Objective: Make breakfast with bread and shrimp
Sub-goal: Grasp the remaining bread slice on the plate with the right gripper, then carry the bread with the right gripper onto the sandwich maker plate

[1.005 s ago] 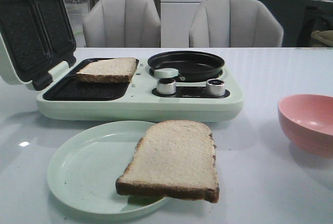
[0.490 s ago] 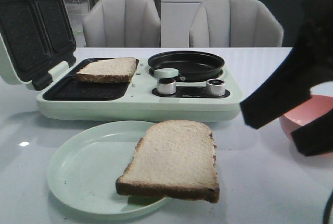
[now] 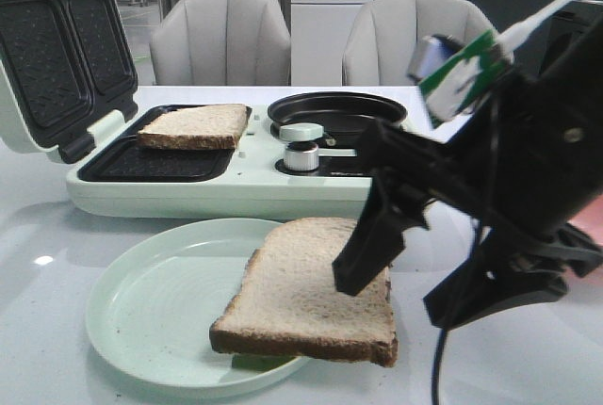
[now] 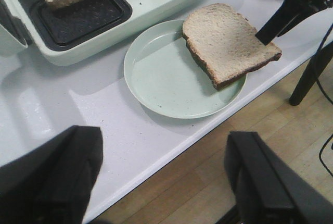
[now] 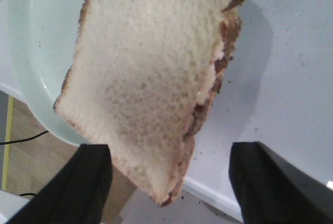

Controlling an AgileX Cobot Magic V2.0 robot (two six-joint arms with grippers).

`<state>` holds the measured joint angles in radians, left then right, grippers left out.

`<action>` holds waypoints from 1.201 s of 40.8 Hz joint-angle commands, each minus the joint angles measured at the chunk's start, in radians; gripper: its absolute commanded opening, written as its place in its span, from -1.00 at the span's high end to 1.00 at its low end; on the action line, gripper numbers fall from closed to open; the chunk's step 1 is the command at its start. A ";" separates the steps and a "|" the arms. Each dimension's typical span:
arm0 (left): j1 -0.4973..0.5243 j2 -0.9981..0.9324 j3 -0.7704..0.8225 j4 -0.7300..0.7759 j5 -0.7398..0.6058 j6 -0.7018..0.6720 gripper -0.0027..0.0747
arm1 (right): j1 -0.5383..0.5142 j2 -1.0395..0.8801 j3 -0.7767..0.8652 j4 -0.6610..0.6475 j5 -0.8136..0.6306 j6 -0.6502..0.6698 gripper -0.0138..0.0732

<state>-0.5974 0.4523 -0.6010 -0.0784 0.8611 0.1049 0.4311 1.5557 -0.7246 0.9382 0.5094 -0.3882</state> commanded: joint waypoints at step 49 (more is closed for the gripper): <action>-0.003 0.005 -0.025 -0.009 -0.072 -0.001 -0.44 | 0.001 -0.174 -0.183 0.023 0.079 -0.060 0.58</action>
<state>-0.5974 0.4523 -0.5988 -0.0784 0.8611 0.1049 0.4311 1.4346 -0.8522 0.9062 0.6042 -0.4351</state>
